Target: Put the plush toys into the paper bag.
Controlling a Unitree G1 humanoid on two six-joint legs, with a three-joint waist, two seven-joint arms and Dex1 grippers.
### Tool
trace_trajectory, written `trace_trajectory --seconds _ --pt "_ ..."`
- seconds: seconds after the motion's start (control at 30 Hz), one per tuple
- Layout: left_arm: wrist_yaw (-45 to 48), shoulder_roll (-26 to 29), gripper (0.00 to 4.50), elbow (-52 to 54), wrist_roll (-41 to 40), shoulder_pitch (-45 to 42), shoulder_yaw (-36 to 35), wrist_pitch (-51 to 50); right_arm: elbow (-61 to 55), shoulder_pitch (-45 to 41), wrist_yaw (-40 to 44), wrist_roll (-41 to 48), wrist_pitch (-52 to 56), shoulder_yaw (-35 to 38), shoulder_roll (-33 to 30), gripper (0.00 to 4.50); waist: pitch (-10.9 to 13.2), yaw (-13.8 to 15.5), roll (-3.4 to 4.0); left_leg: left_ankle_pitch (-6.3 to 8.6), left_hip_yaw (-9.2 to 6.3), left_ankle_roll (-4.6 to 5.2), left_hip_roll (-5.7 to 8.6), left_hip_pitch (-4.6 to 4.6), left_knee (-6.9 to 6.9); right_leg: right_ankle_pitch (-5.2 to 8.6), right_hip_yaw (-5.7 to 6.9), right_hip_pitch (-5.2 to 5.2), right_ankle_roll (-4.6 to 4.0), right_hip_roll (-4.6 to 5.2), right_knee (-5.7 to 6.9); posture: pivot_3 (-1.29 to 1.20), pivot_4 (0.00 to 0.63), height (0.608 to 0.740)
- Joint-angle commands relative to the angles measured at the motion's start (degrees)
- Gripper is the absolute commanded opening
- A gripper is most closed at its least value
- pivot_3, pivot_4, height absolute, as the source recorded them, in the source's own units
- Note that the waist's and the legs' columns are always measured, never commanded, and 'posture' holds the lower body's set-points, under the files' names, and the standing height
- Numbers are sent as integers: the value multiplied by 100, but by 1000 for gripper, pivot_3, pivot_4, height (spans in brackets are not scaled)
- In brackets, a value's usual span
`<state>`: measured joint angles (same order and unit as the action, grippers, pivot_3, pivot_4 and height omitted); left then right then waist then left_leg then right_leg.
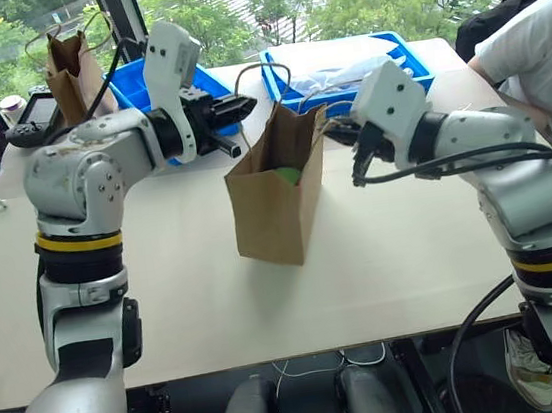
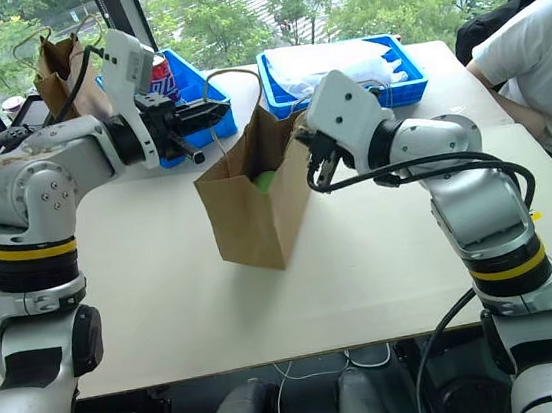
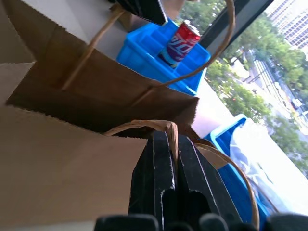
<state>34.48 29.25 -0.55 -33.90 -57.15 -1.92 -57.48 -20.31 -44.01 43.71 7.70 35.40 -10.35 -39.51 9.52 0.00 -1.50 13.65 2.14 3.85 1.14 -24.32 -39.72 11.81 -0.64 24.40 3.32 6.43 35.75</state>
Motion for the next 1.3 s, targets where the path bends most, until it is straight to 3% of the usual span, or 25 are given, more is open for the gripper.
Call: trace_trajectory --seconds 0.03,0.1,0.2,0.43,0.57,0.73,0.87,0.9,0.97,1.07,1.2,1.3 --pt "-9 28 0 422 -1 103 -52 39 -464 -49 199 314 382 148 -44 62 0 -1 0 0 0 0 0 0 0 0 0 0 0 0 1 0 150 740" --pt "112 107 0 525 42 220 68 61 -591 -59 223 569 625 285 38 62 0 -3 0 0 0 0 -2 1 1 0 0 1 0 0 1 0 150 740" --pt "189 214 0 500 176 315 145 182 -753 -109 322 988 976 517 48 838 0 -3 0 0 0 0 -3 3 2 0 -1 3 0 0 0 0 150 740" --pt "1165 653 0 582 -521 141 -194 -128 -786 -294 616 1730 1293 1140 -285 3241 0 6 1 0 -2 0 -3 2 0 0 1 6 0 2 -2 0 150 740" --pt "2127 1525 1129 329 -620 124 -191 -123 -755 -481 1069 2815 1897 1742 -568 4500 1 -13 1 1 0 0 -4 2 3 0 1 8 -1 1 -9 0 150 740" --pt "3125 2479 2829 -13 -454 565 -261 356 -979 -237 1204 3914 2708 2285 -962 4500 1 -63 2 1 0 1 -7 6 10 1 2 8 -2 0 -10 0 150 740" --pt "4052 2917 4200 98 -459 1645 -464 1102 -1337 497 1276 4354 3080 2278 -1448 4500 1 -68 2 2 1 3 -10 6 12 4 3 6 -6 4 -19 0 150 740" --pt "4213 2886 4498 283 -477 2004 -489 1313 -1406 702 1168 4387 3119 2150 -1391 4249 1 -69 3 3 1 3 -10 6 13 4 4 4 -7 8 -27 0 150 740" --pt "4144 2654 4500 491 -353 2446 -477 1774 -1432 1045 874 4063 2881 1746 -1209 3807 1 -58 2 4 2 3 -16 9 18 5 2 -4 -9 17 -41 0 150 740" --pt "3779 2098 4500 774 -324 2727 -409 2097 -1096 1343 355 2714 1851 785 -1008 2845 2 9 0 3 0 3 -17 5 17 -1 6 -2 -17 66 -50 0 150 740" --pt "3495 1692 4500 1185 -511 3020 -329 1887 -544 1280 -120 1885 1002 389 -505 1454 2 26 0 -4 11 13 5 -16 17 -15 21 17 -10 81 -58 0 150 740" --pt "3198 1439 4500 1291 -167 3237 -28 2100 -254 1170 -332 1611 695 258 -90 362 2 29 1 -3 17 23 8 -18 18 -20 34 20 -3 74 -59 0 150 740"
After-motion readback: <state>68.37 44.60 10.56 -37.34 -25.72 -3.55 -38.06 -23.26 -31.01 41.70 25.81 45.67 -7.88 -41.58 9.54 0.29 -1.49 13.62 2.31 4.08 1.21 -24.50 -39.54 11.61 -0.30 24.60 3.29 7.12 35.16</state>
